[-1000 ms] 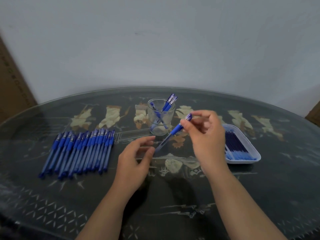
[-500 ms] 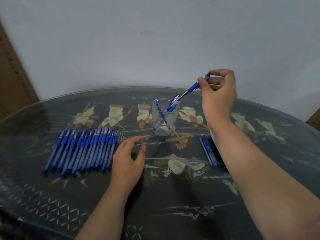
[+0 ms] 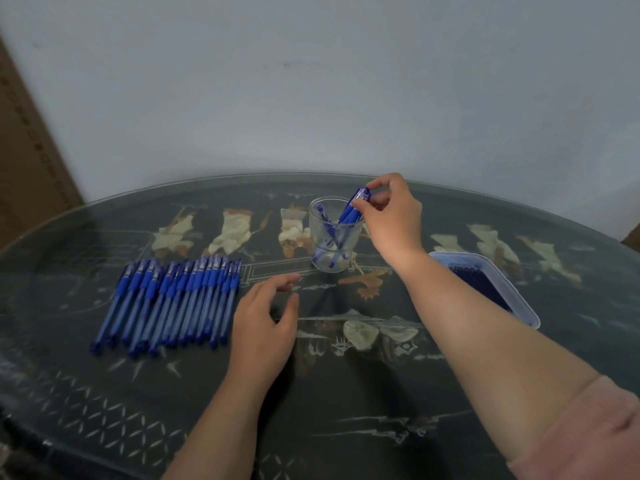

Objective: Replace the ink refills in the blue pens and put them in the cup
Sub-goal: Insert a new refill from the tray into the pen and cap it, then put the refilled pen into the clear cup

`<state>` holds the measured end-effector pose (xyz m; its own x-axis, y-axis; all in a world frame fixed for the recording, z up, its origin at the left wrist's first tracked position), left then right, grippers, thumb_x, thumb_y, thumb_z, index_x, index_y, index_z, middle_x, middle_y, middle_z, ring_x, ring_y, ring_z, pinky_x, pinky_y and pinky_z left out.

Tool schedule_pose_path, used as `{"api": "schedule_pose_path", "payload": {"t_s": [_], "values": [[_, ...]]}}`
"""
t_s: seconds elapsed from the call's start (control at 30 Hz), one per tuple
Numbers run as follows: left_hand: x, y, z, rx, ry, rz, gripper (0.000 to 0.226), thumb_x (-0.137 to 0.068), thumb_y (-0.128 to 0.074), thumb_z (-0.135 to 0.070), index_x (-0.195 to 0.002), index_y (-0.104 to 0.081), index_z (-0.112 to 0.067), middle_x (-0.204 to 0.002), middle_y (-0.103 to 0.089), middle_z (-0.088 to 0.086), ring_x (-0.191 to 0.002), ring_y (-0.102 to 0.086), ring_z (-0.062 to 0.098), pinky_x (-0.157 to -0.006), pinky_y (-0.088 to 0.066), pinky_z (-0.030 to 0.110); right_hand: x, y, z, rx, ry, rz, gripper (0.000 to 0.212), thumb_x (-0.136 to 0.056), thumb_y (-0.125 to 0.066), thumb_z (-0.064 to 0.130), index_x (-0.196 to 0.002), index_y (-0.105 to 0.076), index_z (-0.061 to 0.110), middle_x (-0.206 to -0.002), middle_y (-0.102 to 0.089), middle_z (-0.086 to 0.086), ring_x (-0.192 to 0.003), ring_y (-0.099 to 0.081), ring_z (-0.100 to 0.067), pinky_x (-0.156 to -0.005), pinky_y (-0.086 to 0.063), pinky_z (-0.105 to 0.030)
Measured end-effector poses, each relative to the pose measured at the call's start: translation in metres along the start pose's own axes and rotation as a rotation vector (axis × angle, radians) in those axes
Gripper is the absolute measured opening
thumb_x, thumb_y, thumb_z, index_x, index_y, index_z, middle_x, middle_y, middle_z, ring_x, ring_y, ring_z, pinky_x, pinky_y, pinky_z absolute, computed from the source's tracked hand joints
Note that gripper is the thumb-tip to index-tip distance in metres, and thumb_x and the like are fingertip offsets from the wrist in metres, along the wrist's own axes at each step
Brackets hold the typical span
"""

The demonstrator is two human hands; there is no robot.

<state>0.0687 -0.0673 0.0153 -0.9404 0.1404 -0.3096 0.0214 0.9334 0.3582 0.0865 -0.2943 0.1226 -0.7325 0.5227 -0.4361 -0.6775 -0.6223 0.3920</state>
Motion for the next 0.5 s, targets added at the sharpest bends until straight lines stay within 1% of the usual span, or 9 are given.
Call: {"api": "schedule_pose_path", "payload": {"t_s": [0.07, 0.17, 0.2, 0.3, 0.4, 0.5], "values": [[0.000, 0.000, 0.000, -0.005, 0.001, 0.003, 0.030, -0.093, -0.062, -0.017, -0.113, -0.062, -0.039, -0.109, -0.057, -0.023, -0.109, -0.054, 0.001, -0.094, -0.050, 0.035, -0.001, -0.001, -0.001, 0.039, -0.007, 0.002, 0.024, -0.089, -0.072, 0.018, -0.102, -0.053, 0.022, -0.080, -0.064, 0.003, -0.069, -0.059, -0.002, -0.057, -0.041, -0.007], [0.000, 0.000, -0.002, -0.007, -0.013, -0.002, 0.030, -0.093, -0.062, -0.017, -0.112, -0.062, -0.039, -0.109, -0.058, -0.021, -0.109, -0.054, 0.001, -0.094, -0.049, 0.034, -0.002, -0.006, -0.005, 0.107, -0.023, 0.026, 0.027, -0.088, -0.073, 0.020, -0.101, -0.050, 0.023, -0.088, -0.066, 0.001, -0.078, -0.063, -0.011, -0.066, -0.049, -0.021], [0.000, 0.001, -0.002, -0.007, -0.014, -0.005, 0.030, -0.093, -0.062, -0.016, -0.111, -0.062, -0.040, -0.108, -0.058, -0.021, -0.109, -0.054, 0.001, -0.093, -0.049, 0.033, -0.002, -0.006, -0.007, 0.118, -0.039, 0.029, 0.029, -0.088, -0.073, 0.021, -0.102, -0.049, 0.024, -0.090, -0.066, 0.000, -0.080, -0.064, -0.013, -0.067, -0.050, -0.024], [0.001, 0.000, -0.003, -0.015, -0.012, 0.002, 0.030, -0.092, -0.062, -0.016, -0.110, -0.062, -0.040, -0.106, -0.058, -0.021, -0.107, -0.054, 0.003, -0.091, -0.050, 0.033, -0.001, -0.005, -0.014, 0.102, -0.082, 0.024, 0.034, -0.087, -0.074, 0.021, -0.106, -0.046, 0.026, -0.088, -0.065, 0.000, -0.079, -0.063, -0.013, -0.063, -0.046, -0.023], [0.002, 0.000, -0.004, -0.023, -0.009, 0.010, 0.029, -0.092, -0.062, -0.017, -0.110, -0.062, -0.041, -0.106, -0.058, -0.022, -0.109, -0.054, 0.003, -0.093, -0.048, 0.032, 0.001, -0.003, -0.012, 0.086, -0.098, 0.022, 0.032, -0.090, -0.071, 0.020, -0.107, -0.045, 0.026, -0.083, -0.062, 0.003, -0.075, -0.059, -0.008, -0.060, -0.041, -0.018], [0.004, 0.001, -0.007, -0.030, -0.024, 0.010, 0.031, -0.092, -0.062, -0.017, -0.110, -0.060, -0.043, -0.108, -0.058, -0.022, -0.111, -0.053, 0.003, -0.093, -0.044, 0.025, 0.007, 0.002, -0.007, 0.066, -0.105, 0.011, 0.028, -0.092, -0.067, 0.022, -0.108, -0.045, 0.024, -0.080, -0.059, 0.006, -0.073, -0.057, -0.005, -0.060, -0.040, -0.018]]}}
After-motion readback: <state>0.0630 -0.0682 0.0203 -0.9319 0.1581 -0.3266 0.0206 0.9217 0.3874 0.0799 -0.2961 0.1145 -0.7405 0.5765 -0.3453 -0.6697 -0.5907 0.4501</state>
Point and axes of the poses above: each hand's wrist, its own x-axis away from the middle knuckle, its own y-axis out of the back of the hand, z = x × y, the point moved 8 cm from there along -x, towards the middle knuckle
